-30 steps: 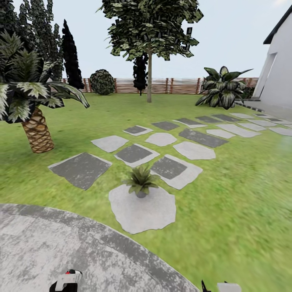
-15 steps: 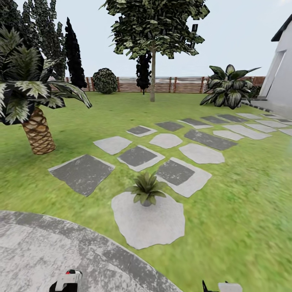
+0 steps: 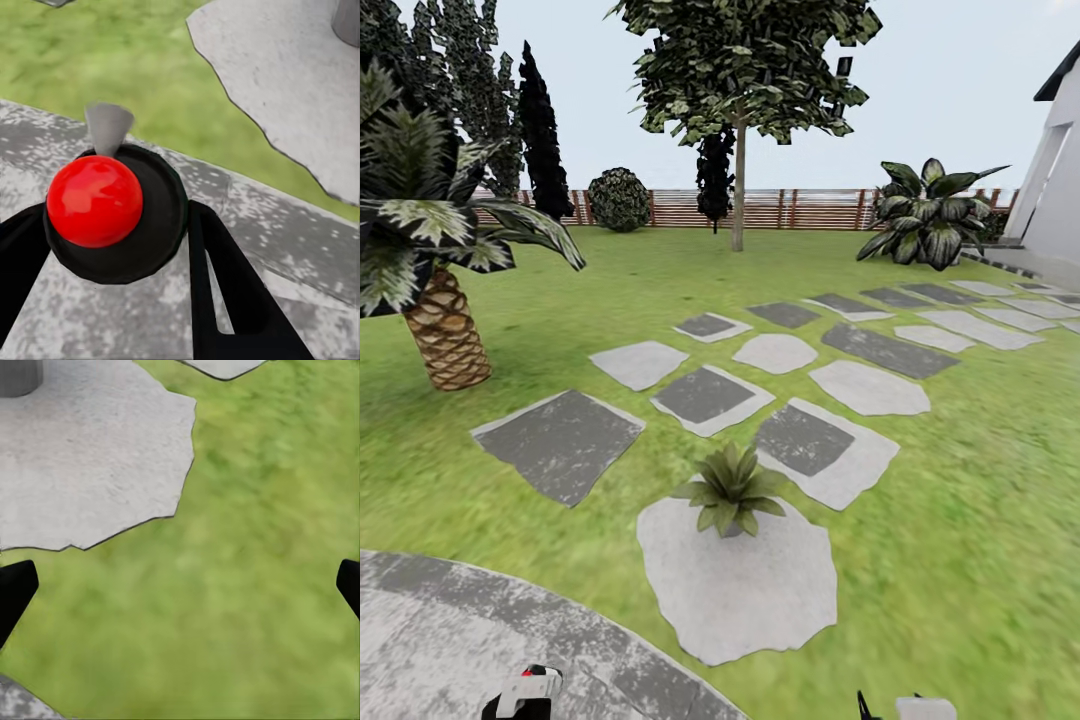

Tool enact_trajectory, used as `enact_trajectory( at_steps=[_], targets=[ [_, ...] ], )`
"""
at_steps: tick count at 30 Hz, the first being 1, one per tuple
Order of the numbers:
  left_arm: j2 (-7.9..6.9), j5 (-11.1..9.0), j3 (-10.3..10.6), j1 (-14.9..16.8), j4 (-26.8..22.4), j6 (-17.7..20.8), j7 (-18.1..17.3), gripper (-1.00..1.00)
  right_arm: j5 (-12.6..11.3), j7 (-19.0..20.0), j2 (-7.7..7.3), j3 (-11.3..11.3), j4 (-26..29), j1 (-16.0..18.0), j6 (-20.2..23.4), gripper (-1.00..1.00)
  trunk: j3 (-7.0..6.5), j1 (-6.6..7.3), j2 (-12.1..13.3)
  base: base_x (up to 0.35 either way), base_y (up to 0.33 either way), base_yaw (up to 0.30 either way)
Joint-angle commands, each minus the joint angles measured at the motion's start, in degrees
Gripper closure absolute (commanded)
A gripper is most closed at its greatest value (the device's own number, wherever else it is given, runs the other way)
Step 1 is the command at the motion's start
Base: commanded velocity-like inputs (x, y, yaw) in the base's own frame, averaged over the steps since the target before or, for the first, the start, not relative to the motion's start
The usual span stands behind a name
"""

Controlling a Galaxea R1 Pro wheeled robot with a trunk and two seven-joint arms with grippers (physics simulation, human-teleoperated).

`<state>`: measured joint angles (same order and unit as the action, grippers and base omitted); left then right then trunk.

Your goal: Pick up the pesticide atomizer in the garden and spray insectifuge to fully cover both potted plants in the garden.

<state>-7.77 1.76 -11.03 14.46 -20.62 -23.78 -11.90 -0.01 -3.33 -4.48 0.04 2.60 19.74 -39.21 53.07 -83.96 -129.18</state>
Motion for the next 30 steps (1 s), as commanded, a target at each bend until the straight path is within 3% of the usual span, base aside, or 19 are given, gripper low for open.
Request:
enact_trajectory(
  at_steps=[1,7,19,30],
  targets=[
    [0.04,0.2,-0.5,0.0,0.0,-0.1,-0.5,1.00,0.0,-0.2,0.00,0.0,0.0,0.0,-0.2,-1.00,0.05,-0.02,0.0,0.322,0.128,0.000],
    [0.04,0.1,-0.5,0.0,0.0,-0.1,-0.5,1.00,0.0,-0.2,0.00,0.0,0.0,0.0,-0.2,-1.00,-0.06,-0.02,0.0,0.302,0.174,-0.093],
    [0.04,0.1,-0.5,0.0,0.0,-0.1,-0.5,1.00,0.0,-0.1,0.00,0.0,0.0,0.0,-0.1,-1.00,-0.11,-0.02,0.0,0.249,0.232,-0.232],
    [0.07,0.2,-0.4,0.0,-0.1,-0.1,-0.5,1.00,-0.2,-0.1,0.00,0.0,0.0,0.0,-0.1,-1.00,0.60,-0.02,0.0,0.053,0.273,-0.199]
  ],
)
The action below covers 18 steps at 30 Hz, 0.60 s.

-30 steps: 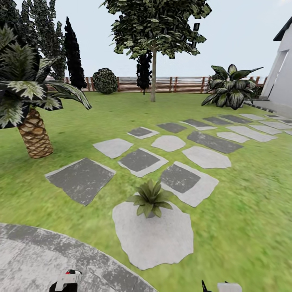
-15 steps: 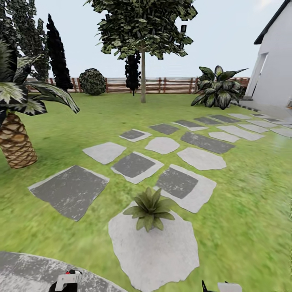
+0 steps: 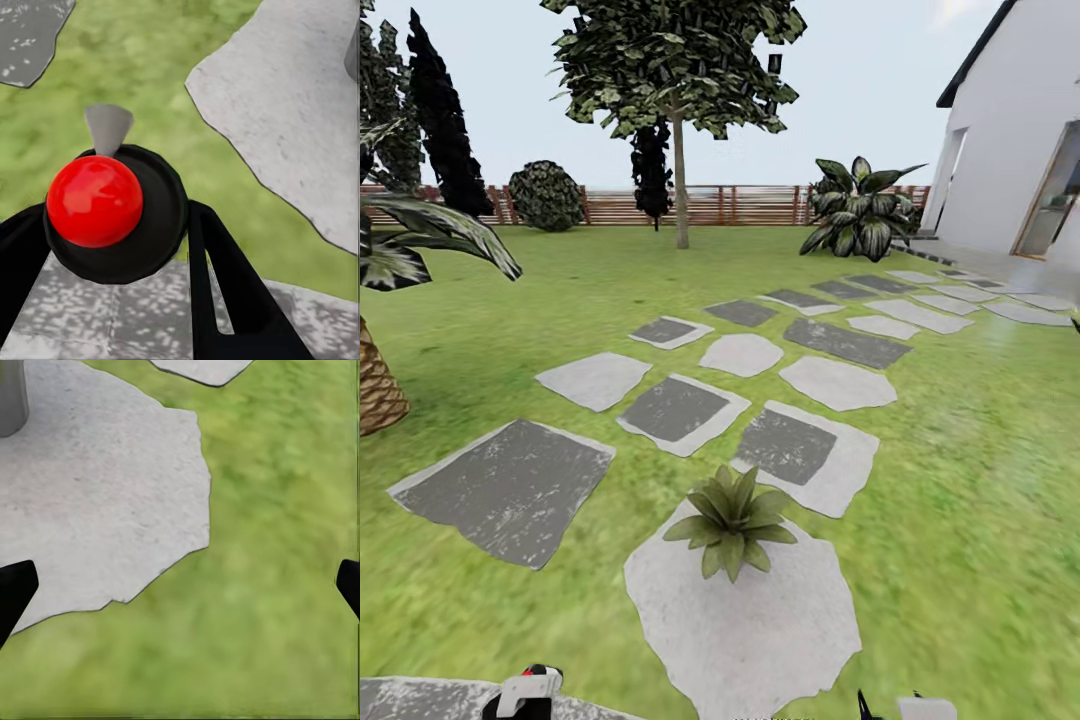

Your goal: Pick up the pesticide atomizer in the garden and spray insectifuge to fully cover both potted plants in the garden.

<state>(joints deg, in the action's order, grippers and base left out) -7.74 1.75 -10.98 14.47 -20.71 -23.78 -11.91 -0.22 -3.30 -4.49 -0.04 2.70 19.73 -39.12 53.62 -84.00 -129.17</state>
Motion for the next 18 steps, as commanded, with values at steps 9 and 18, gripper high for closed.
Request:
enact_trajectory(
  at_steps=[9,18],
  targets=[
    [-0.97,8.5,1.0,1.4,-0.9,1.3,-4.6,1.00,0.6,0.3,-0.20,0.3,2.1,0.1,-0.1,-1.00,0.16,0.01,0.0,0.000,0.013,-0.130],
    [-1.92,27.7,1.4,13.5,-1.0,5.8,-27.3,1.00,20.1,1.0,-0.54,0.3,15.7,0.1,1.7,-1.00,0.16,0.01,0.0,0.000,0.000,-0.003]
  ],
)
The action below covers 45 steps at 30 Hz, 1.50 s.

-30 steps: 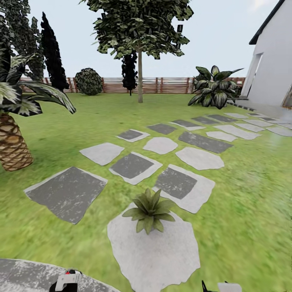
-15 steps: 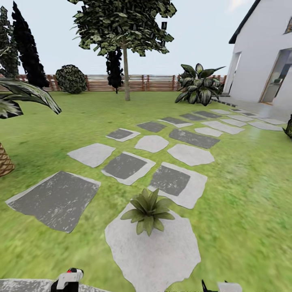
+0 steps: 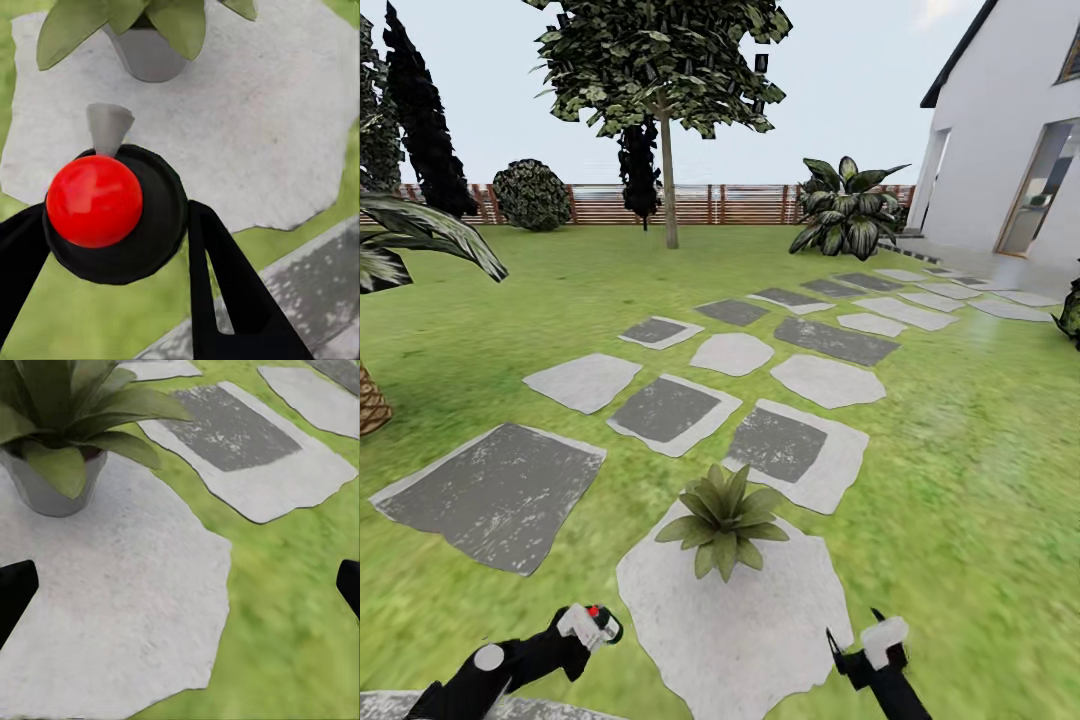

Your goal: Pick up the pesticide atomizer in the garden and spray insectifuge to fully cover both potted plants in the garden.

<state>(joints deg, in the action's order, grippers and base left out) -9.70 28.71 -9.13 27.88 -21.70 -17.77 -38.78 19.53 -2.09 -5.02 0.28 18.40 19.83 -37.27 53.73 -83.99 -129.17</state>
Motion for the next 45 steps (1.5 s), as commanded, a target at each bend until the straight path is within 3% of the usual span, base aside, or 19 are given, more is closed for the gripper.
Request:
enact_trajectory(
  at_steps=[1,2,4,7,14,23,24,28,34,40,45],
  targets=[
    [0.15,3.2,-0.5,1.2,0.0,0.3,-3.2,1.00,3.4,0.9,0.03,0.0,0.7,0.0,0.7,-1.00,0.06,0.01,0.0,0.000,0.000,0.000],
    [0.22,4.4,-0.5,1.8,0.0,0.7,-4.4,1.00,4.8,1.7,0.04,0.0,1.0,0.1,1.3,-1.00,0.06,0.01,0.0,0.000,0.000,0.000],
    [0.40,8.7,-0.5,3.5,0.0,2.3,-8.5,1.00,9.9,6.6,0.13,0.0,2.5,0.2,3.6,-1.00,0.06,0.01,0.0,0.000,0.000,0.000],
    [0.60,12.4,-0.5,4.9,-0.1,3.9,-11.8,1.00,13.2,16.0,0.31,-0.1,5.6,0.2,6.6,-1.00,0.06,0.01,0.0,0.000,0.000,0.000],
    [0.77,15.6,-0.5,5.7,-0.2,4.5,-19.0,1.00,14.4,31.6,1.06,-0.1,10.4,0.3,8.7,-1.00,0.06,0.01,0.0,0.000,0.000,0.000],
    [1.09,20.7,-0.5,5.8,-0.1,4.5,-19.8,1.00,14.5,35.1,1.91,0.0,11.2,0.4,8.9,-1.00,0.06,0.01,0.0,0.000,0.000,0.000],
    [1.22,21.0,-0.5,5.8,-0.1,4.5,-19.8,1.00,14.6,35.6,2.26,0.0,11.2,0.4,8.9,1.00,0.06,0.01,0.0,0.000,0.000,0.000],
    [1.77,21.8,-0.4,5.8,-0.1,4.5,-19.8,1.00,14.7,36.7,3.03,0.0,11.2,0.4,8.9,1.00,0.06,0.01,0.0,0.000,0.000,0.000],
    [3.40,25.0,-0.4,5.8,-0.2,4.5,-19.7,1.00,16.0,37.7,4.31,0.1,13.3,0.4,8.9,1.00,0.06,0.01,0.0,0.000,0.000,0.000],
    [6.15,27.3,-0.3,5.8,-0.4,4.4,-19.6,1.00,19.7,43.0,7.40,0.1,16.6,0.4,9.2,1.00,0.06,0.01,0.0,0.000,0.000,0.000],
    [7.88,30.3,-0.4,5.8,-2.1,4.5,-19.6,1.00,20.3,44.1,9.42,0.1,19.4,0.4,13.7,1.00,0.06,0.01,0.0,0.000,0.000,0.000]
  ],
)
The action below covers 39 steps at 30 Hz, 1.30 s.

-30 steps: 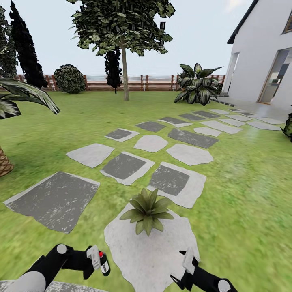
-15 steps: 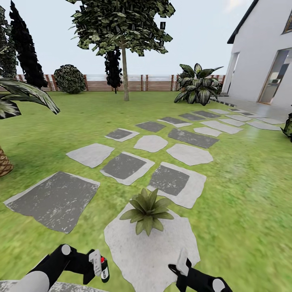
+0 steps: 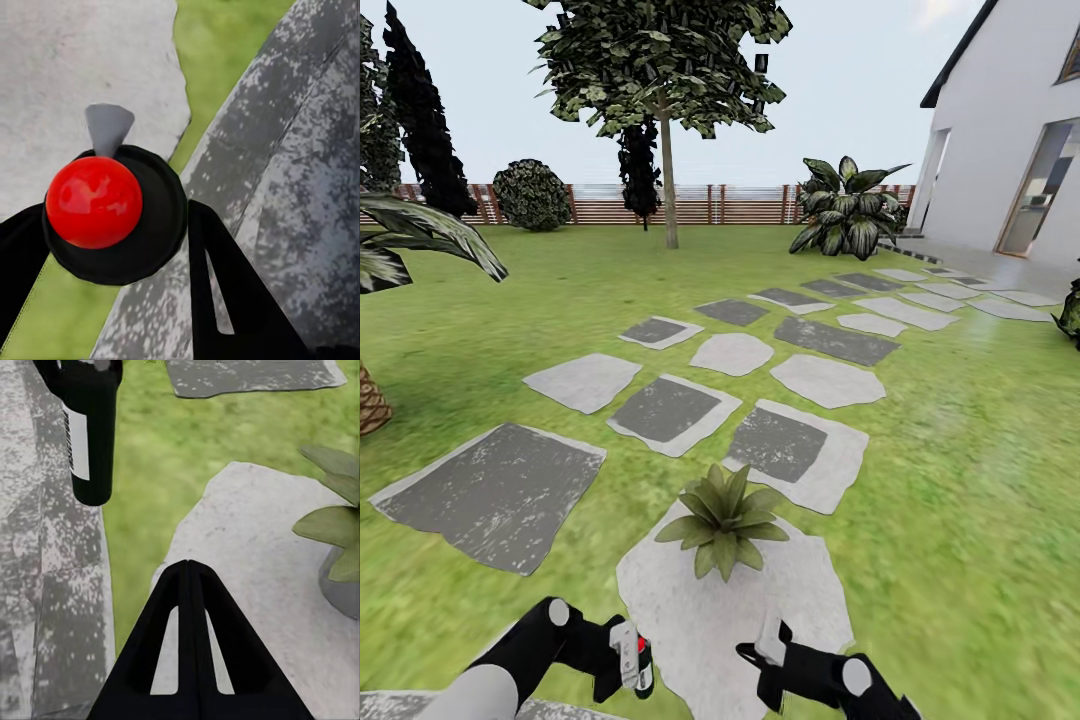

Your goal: Pick up the pesticide atomizer in the garden and spray insectifuge to fully cover both potted plants in the garden.

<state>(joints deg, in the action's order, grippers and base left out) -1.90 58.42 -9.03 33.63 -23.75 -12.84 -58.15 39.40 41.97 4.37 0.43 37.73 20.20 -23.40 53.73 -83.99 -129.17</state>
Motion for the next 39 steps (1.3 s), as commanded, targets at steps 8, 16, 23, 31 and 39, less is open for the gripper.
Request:
enact_trajectory(
  at_steps=[8,16,23,31,39],
  targets=[
    [1.80,2.8,-0.5,0.0,-0.3,-0.7,-0.1,1.00,0.5,0.2,2.95,-0.1,1.7,0.0,0.7,1.00,0.05,0.01,0.0,0.000,0.000,0.000],
    [2.38,3.1,-0.5,0.0,-0.3,-1.2,0.0,1.00,0.4,0.3,3.64,-0.1,1.8,0.0,0.7,1.00,0.05,0.01,0.0,0.000,0.000,0.000],
    [4.65,3.2,1.0,0.0,-0.9,-1.2,0.0,1.00,0.4,0.3,3.80,-0.1,1.8,0.0,0.7,1.00,0.05,0.01,0.0,0.000,0.000,0.000],
    [5.48,3.1,1.4,0.0,-2.7,-1.2,0.0,1.00,0.4,0.3,4.01,0.0,1.8,0.0,0.7,1.00,0.05,0.01,0.0,0.000,0.000,0.000],
    [5.68,3.1,1.5,0.0,-2.8,-1.3,0.0,1.00,0.4,2.1,4.17,1.4,1.9,0.0,0.7,1.00,0.05,0.01,0.0,0.000,0.000,0.000]
  ],
)
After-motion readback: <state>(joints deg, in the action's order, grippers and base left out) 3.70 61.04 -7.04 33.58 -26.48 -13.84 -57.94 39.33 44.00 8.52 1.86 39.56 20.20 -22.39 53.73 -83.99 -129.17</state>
